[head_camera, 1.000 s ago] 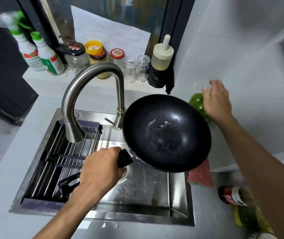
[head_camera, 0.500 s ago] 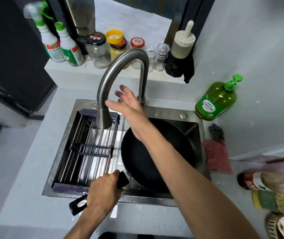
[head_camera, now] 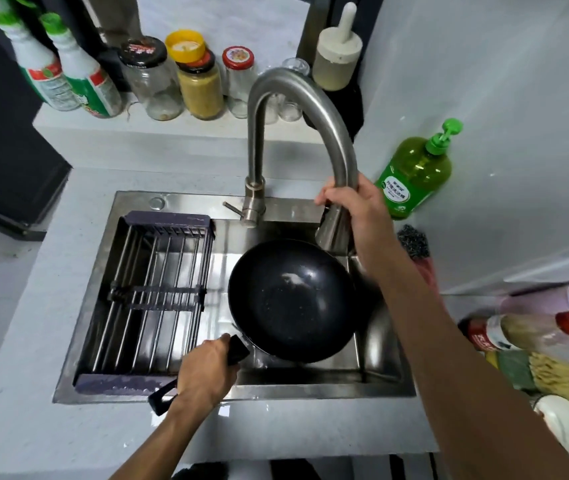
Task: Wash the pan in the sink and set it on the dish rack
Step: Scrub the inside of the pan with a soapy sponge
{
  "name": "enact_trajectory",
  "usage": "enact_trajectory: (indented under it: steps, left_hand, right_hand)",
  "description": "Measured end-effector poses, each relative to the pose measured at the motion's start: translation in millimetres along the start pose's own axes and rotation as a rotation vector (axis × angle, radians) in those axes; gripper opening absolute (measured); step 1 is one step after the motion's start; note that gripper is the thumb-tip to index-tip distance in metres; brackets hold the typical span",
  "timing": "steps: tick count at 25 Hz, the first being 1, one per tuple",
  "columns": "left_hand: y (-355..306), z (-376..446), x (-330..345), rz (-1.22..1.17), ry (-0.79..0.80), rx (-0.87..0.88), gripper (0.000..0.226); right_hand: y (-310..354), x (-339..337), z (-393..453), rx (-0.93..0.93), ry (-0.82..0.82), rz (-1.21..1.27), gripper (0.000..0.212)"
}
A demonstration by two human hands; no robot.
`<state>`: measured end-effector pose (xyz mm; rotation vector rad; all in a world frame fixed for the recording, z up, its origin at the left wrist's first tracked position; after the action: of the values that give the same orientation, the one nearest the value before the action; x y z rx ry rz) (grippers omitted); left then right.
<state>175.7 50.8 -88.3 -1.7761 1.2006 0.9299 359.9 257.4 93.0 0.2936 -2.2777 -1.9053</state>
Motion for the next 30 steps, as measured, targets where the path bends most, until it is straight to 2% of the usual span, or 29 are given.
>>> enact_trajectory:
  steps: [3,6,8,10,11,12,13,14,15,16,18,20,21,23,26,30]
  left_hand:
    - [-9.9,24.9,27.5,-0.004,0.026,-0.016,0.04]
    - [-7.1,38.7,46.9,0.006,0.048,-0.056,0.039]
    - [-3.1,46.4,62.7,-0.029,0.072,-0.091,0.038]
    - [1.9,49.7,72.8,-0.065,0.116,-0.115,0.039]
    - [4.5,52.0,76.1,-0.084,0.147,-0.118,0.039]
    - [6.2,55.4,77.0,-0.098,0.193,-0.119,0.039]
    - [7.9,60.3,74.3,-0.098,0.238,-0.118,0.038]
    - [10.0,65.8,66.2,-0.097,0.258,-0.112,0.038]
    - [9.8,74.1,51.2,-0.11,0.21,-0.089,0.039]
    - [7.8,84.9,29.5,-0.158,0.088,-0.047,0.043]
    - [-2.6,110.3,-28.3,-0.303,-0.263,0.082,0.048]
    - [-16.7,145.3,-82.8,-0.354,-0.474,0.177,0.049]
    - [-21.0,163.1,-104.3,-0.327,-0.506,0.201,0.046]
    - [-21.4,191.5,-121.8,-0.187,-0.456,0.18,0.027]
    - [-15.6,205.9,-123.3,-0.06,-0.373,0.102,0.012]
    - [-20.9,202.0,-121.3,-0.064,-0.393,0.051,0.02]
  right_hand:
    - [-23.1,-25.6,18.1,-0.002,-0.019,-0.097,0.009]
    - [-48.8,-42.8,9.5,-0.048,0.044,-0.085,0.025]
    - [-69.2,-55.9,7.2,-0.018,0.076,0.007,0.036]
    - [-101.4,-79.7,10.2,0.156,-0.119,0.016,0.038]
    - [-116.9,-97.2,13.2,0.225,-0.283,-0.141,0.036]
    - [-130.8,-118.2,16.4,0.277,-0.436,-0.431,0.037]
    - [-144.0,-138.9,22.5,0.312,-0.506,-0.72,0.042]
    - [-157.3,-155.6,32.1,0.327,-0.512,-0.886,0.047]
    - [-168.2,-168.0,43.4,0.372,-0.487,-0.945,0.051]
    - [-184.3,-181.9,56.0,0.417,-0.443,-0.983,0.053]
    - [-199.9,-194.7,69.6,0.46,-0.371,-1.063,0.056]
    - [-198.1,-198.2,67.0,0.439,-0.415,-1.063,0.052]
    - [-193.5,-194.5,62.2,0.434,-0.438,-1.043,0.048]
    - [-194.2,-192.6,58.8,0.47,-0.465,-1.03,0.04]
    - [-193.2,-195.3,62.0,0.458,-0.481,-1.026,0.047]
    - [-194.1,-199.5,61.8,0.477,-0.482,-1.02,0.05]
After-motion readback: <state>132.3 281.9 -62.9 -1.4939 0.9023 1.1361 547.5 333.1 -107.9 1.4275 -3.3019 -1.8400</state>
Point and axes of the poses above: each hand's wrist, its own z-axis towards the middle knuckle, its own x-axis out of the palm, y = z × x, the point moved 4 cm from there along z, towards the middle knuckle, and after that the axes turned 4 degrees about x, right-handed, at the moved point
